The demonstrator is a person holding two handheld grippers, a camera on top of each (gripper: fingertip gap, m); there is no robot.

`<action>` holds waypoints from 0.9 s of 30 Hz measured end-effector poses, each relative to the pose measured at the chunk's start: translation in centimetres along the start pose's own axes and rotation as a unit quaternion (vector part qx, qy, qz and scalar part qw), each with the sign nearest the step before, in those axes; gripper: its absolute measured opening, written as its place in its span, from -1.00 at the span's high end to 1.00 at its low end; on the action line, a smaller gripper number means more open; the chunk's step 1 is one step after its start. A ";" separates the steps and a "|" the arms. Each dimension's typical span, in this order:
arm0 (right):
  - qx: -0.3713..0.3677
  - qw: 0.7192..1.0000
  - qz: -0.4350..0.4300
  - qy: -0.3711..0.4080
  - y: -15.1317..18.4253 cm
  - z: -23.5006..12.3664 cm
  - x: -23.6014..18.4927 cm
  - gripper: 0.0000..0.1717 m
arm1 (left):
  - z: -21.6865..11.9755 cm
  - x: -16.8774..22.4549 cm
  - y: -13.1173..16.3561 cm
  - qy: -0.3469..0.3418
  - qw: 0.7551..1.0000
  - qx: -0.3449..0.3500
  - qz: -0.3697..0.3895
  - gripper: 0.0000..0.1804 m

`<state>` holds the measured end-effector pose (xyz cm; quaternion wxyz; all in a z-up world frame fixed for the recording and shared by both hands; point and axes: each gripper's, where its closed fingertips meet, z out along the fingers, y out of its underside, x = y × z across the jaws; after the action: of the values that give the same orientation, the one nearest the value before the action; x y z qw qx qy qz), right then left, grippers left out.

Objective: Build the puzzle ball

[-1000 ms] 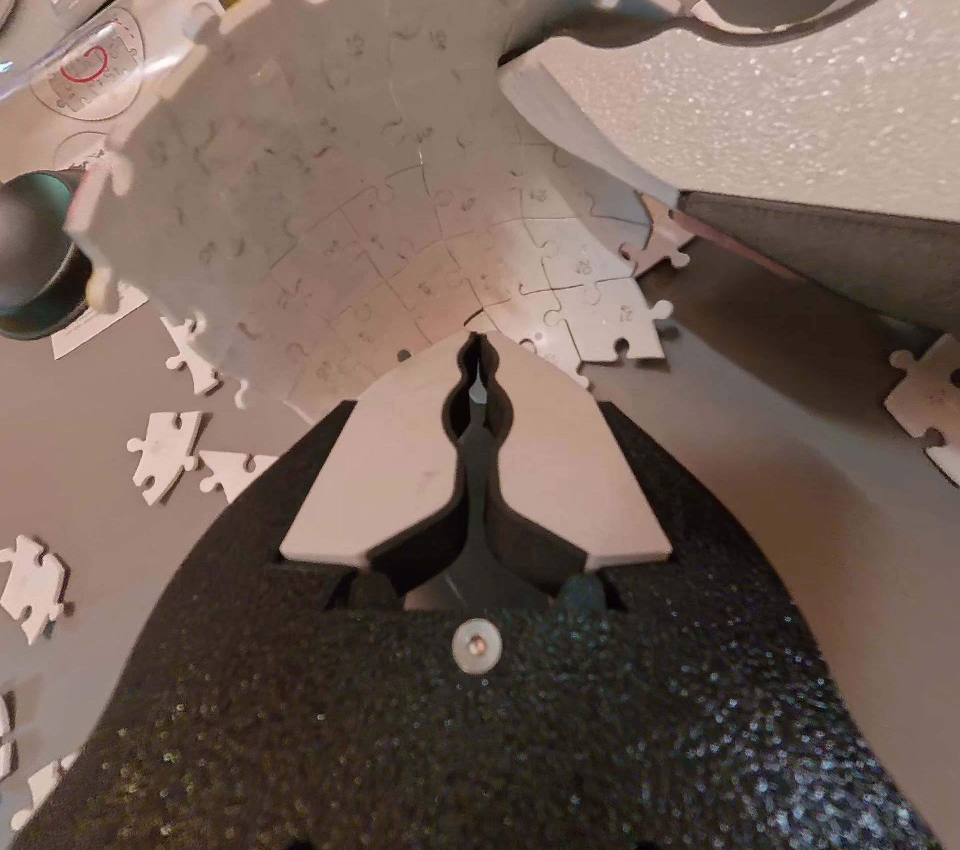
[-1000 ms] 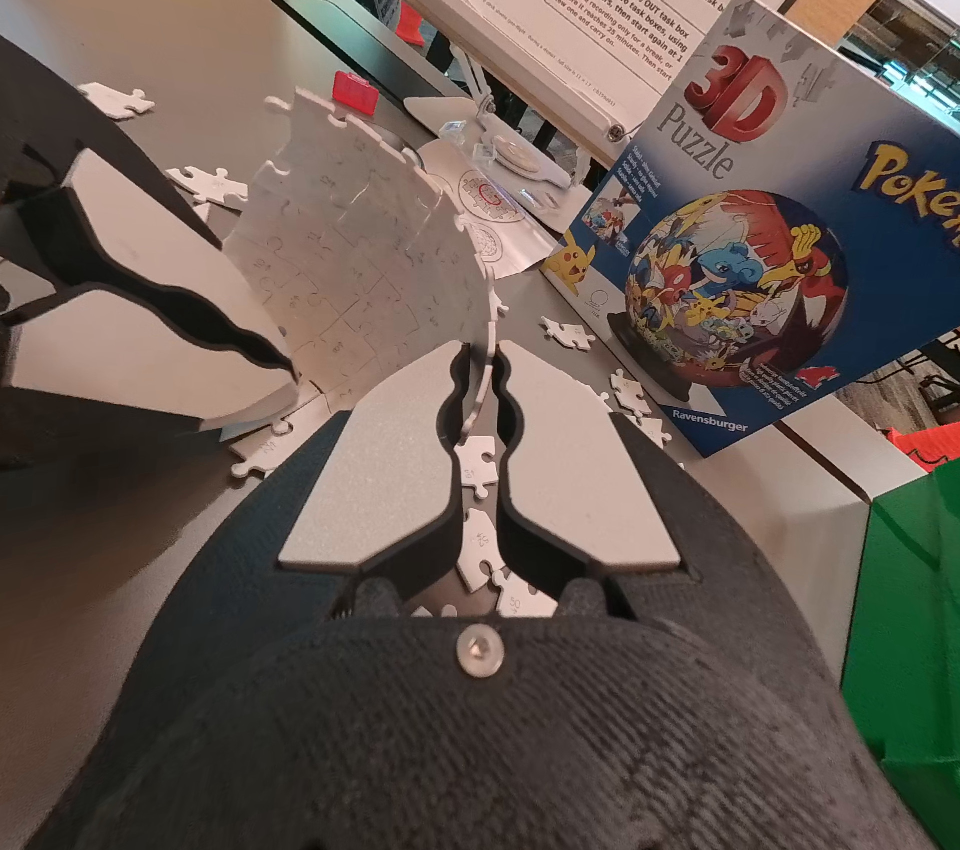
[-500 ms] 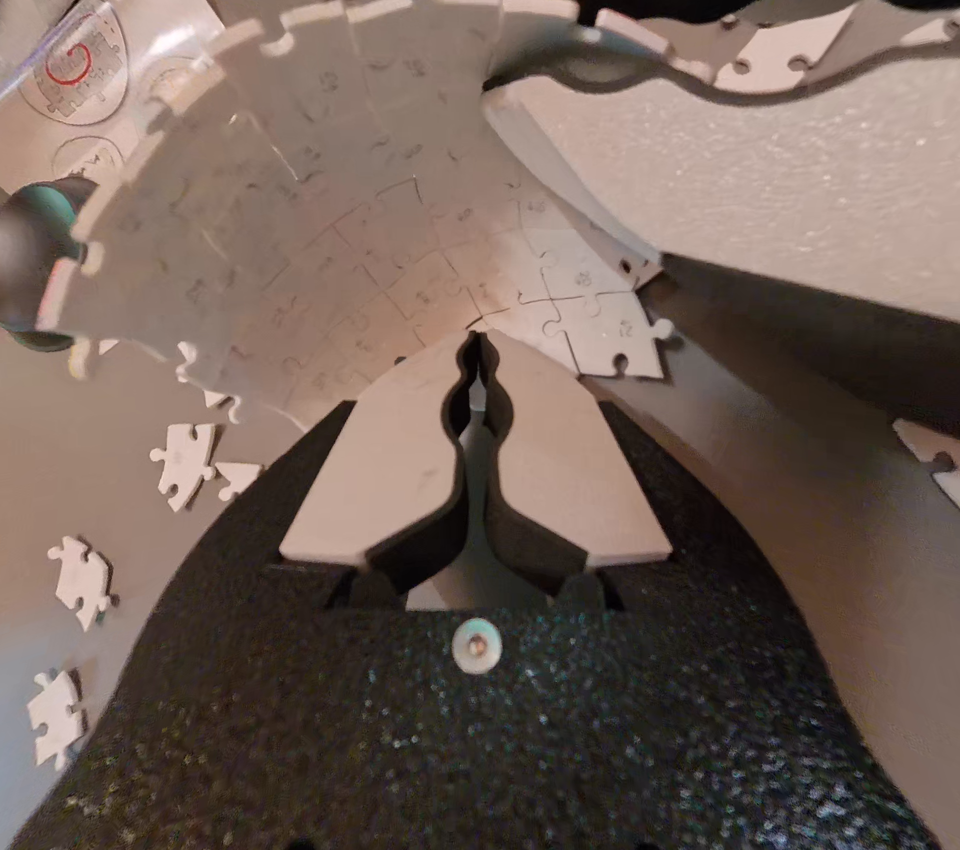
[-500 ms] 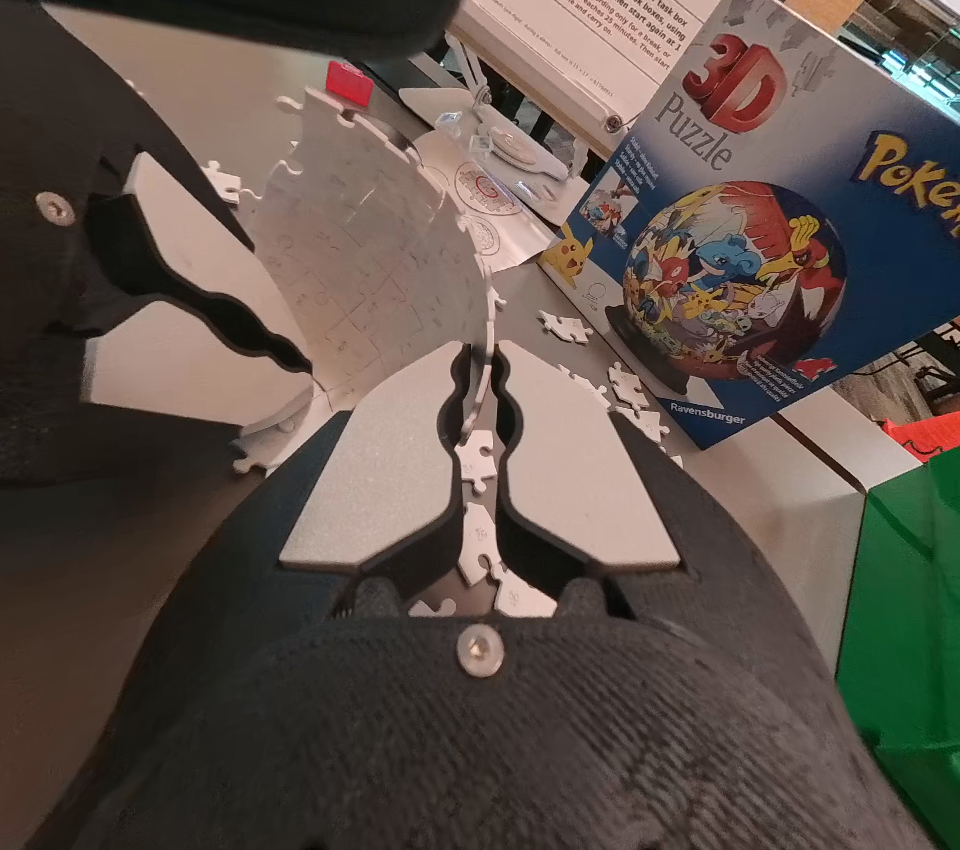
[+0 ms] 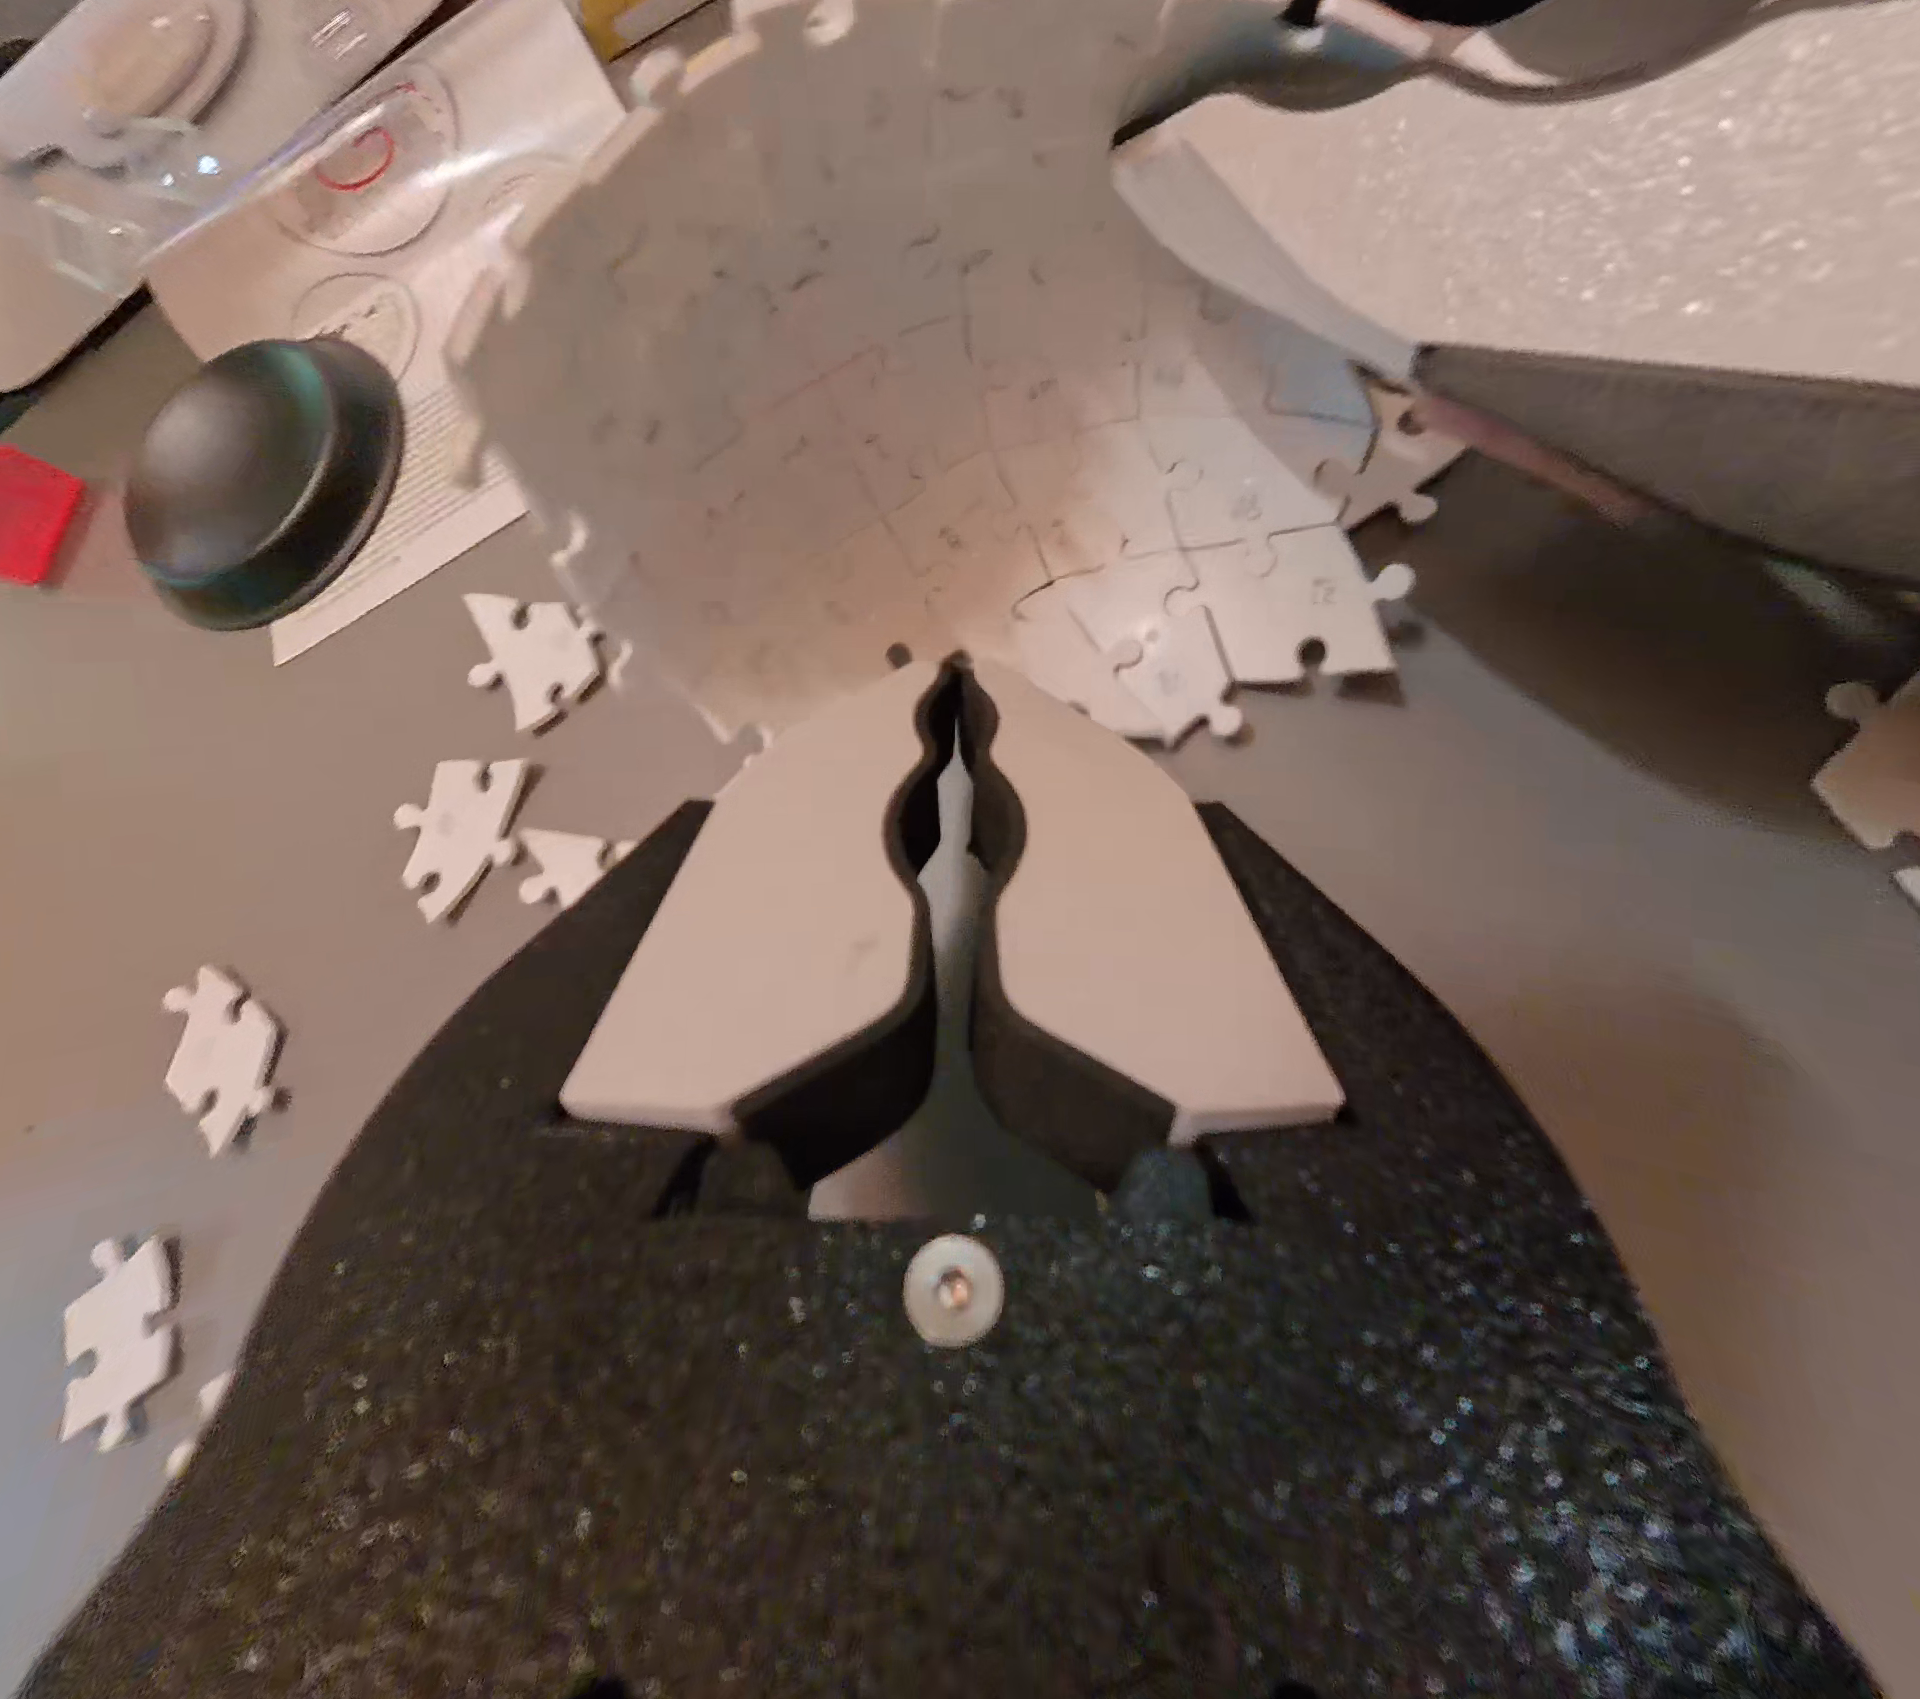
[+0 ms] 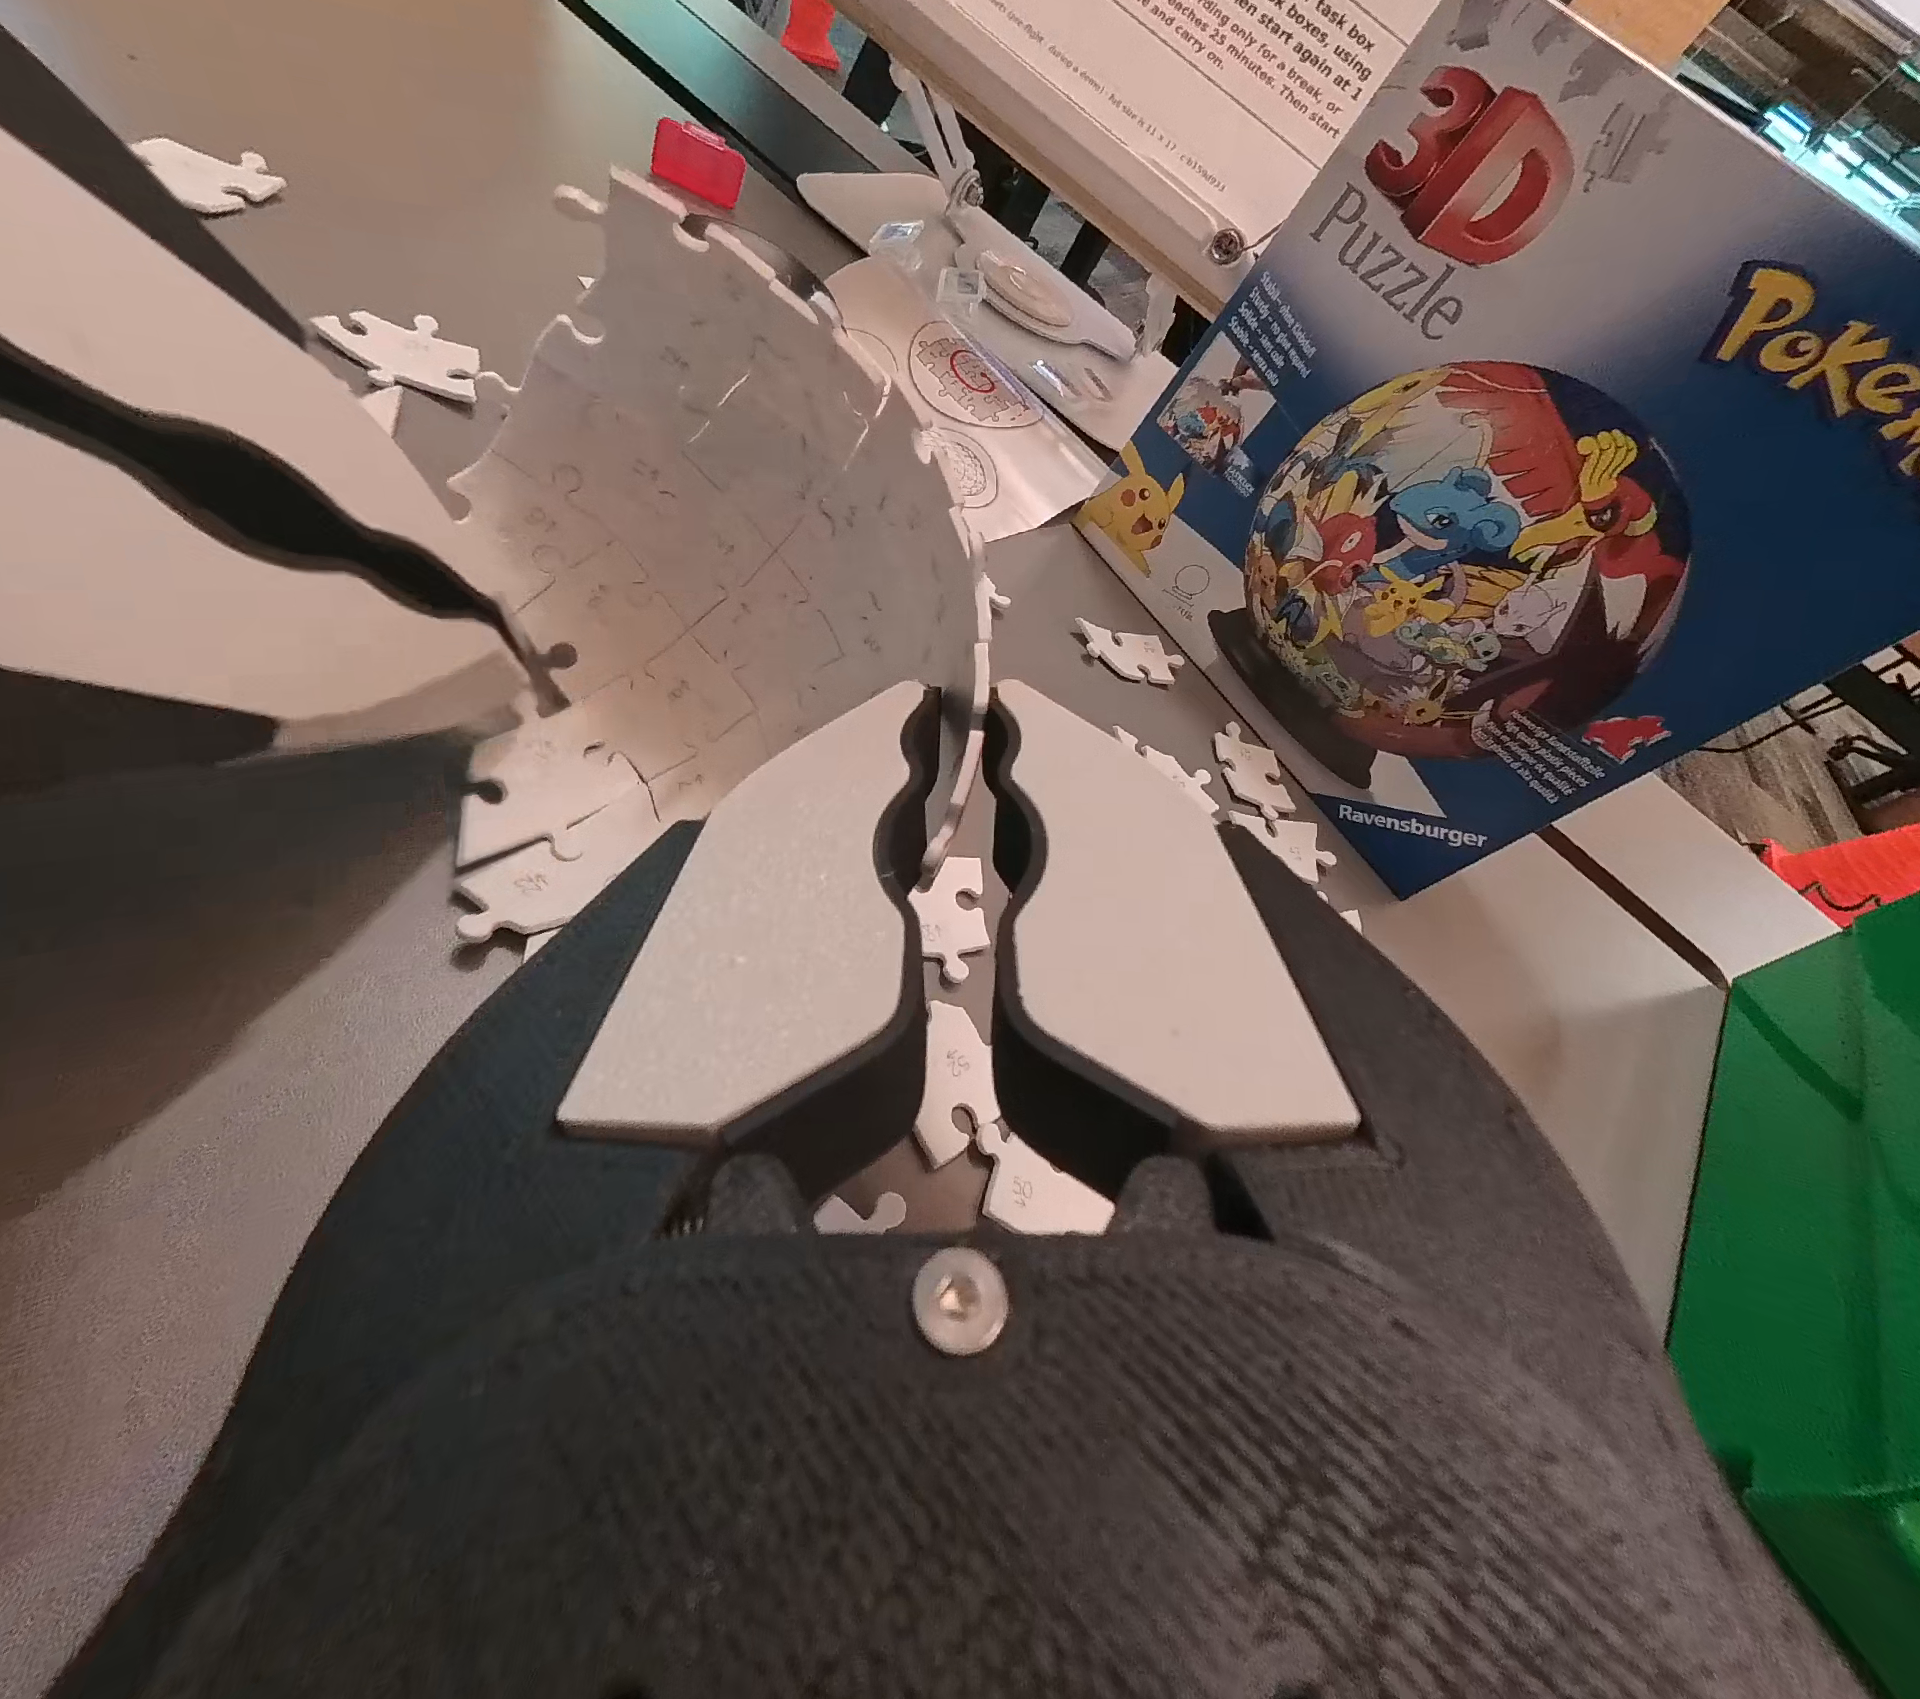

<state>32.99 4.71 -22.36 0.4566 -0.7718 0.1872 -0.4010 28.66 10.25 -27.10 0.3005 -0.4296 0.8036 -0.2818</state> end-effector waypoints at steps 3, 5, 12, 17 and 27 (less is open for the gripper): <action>0.001 1.000 0.000 0.000 0.0 0.0 0.0 0.92 | -0.1 -0.2 0.8 0.003 1.000 -0.014 -0.012 1.00; 0.002 1.000 -0.002 0.001 -0.1 0.0 0.0 0.92 | 0.0 0.0 0.9 0.007 1.000 -0.014 -0.018 1.00; 0.004 1.000 -0.006 0.002 -0.1 0.0 -0.1 0.92 | 1.1 0.4 -0.6 0.000 1.000 0.007 0.009 1.00; 0.005 1.000 -0.010 0.003 -0.2 0.0 -0.1 0.92 | 1.8 0.4 0.1 0.002 1.000 -0.015 -0.013 1.00; 0.010 1.000 -0.012 0.002 -0.4 -0.1 -0.2 0.93 | 1.8 0.5 0.2 -0.011 0.999 -0.030 0.003 1.00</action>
<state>32.75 5.05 -22.07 0.4591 -0.7688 0.1748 -0.4094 29.64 9.53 -28.59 0.2970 -0.4388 0.8097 -0.2523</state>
